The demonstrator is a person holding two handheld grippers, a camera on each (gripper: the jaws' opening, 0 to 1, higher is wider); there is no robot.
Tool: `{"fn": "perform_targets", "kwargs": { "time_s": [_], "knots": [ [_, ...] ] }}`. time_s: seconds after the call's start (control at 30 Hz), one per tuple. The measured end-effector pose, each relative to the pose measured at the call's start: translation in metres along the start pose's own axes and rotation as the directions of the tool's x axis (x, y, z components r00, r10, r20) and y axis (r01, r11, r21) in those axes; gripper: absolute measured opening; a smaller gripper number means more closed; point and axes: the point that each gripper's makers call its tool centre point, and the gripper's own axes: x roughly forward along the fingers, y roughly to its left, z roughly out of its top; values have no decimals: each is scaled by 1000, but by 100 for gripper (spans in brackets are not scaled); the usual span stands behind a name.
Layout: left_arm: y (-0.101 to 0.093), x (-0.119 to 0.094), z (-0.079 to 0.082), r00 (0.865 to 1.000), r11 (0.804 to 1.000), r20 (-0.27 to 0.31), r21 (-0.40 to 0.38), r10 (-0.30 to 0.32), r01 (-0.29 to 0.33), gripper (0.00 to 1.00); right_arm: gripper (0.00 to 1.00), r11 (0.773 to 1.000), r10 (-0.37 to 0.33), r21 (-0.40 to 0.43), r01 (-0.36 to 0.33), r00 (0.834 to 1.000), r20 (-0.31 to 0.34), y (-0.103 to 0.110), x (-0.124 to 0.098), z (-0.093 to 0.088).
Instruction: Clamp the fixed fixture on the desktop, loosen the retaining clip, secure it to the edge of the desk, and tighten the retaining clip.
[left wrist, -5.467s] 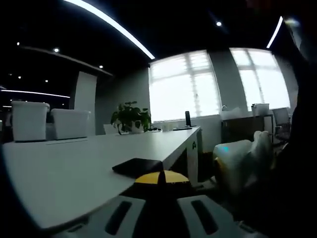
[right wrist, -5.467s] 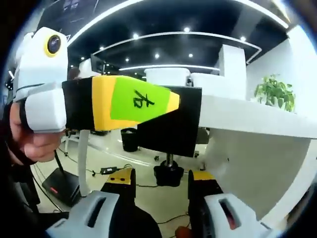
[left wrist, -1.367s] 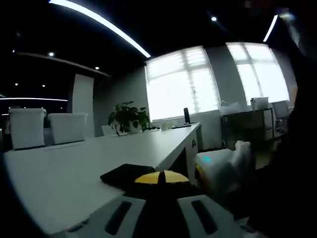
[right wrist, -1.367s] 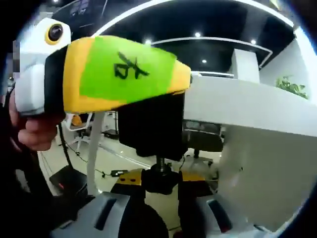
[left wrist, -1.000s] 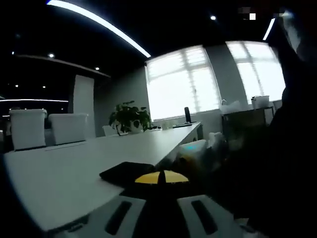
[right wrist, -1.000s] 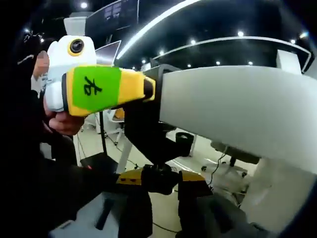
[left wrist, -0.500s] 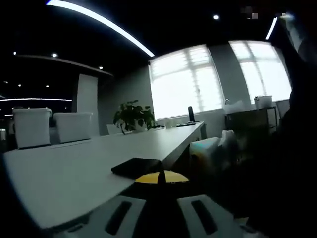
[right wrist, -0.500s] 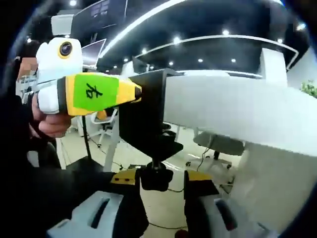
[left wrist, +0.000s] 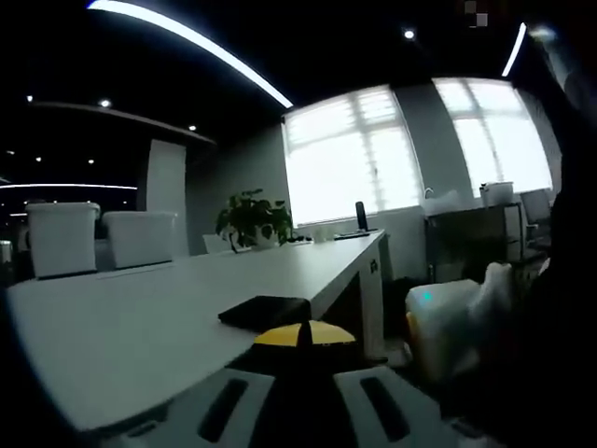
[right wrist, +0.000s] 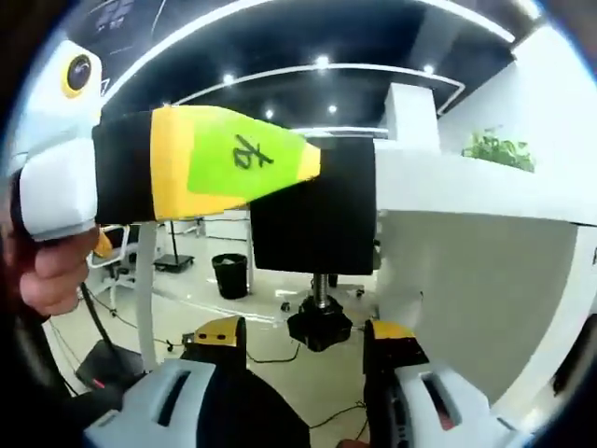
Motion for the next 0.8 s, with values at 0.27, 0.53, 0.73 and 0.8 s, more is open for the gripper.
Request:
{"fn": "perform_targets", "kwargs": {
  "time_s": [0.27,0.53,0.73,0.8],
  "knots": [
    [0,0,0,1000,1000,4,-7,-3,3,1,36,999,-37,9,37,999,-23,-5,-2,-5],
    [-1,1,0,1000,1000,4,0,-2,2,1,23,999,-47,-4,47,999,-14,-13,0,-4],
    [-1,1,-1,1000,1000,4,5,-5,5,1,22,996,-26,-80,26,1000,6,-19,-4,-2],
    [-1,1,0,1000,1000,5,6,-3,3,1,22,998,-11,-68,11,1000,8,-15,-3,-2]
  ]
}}
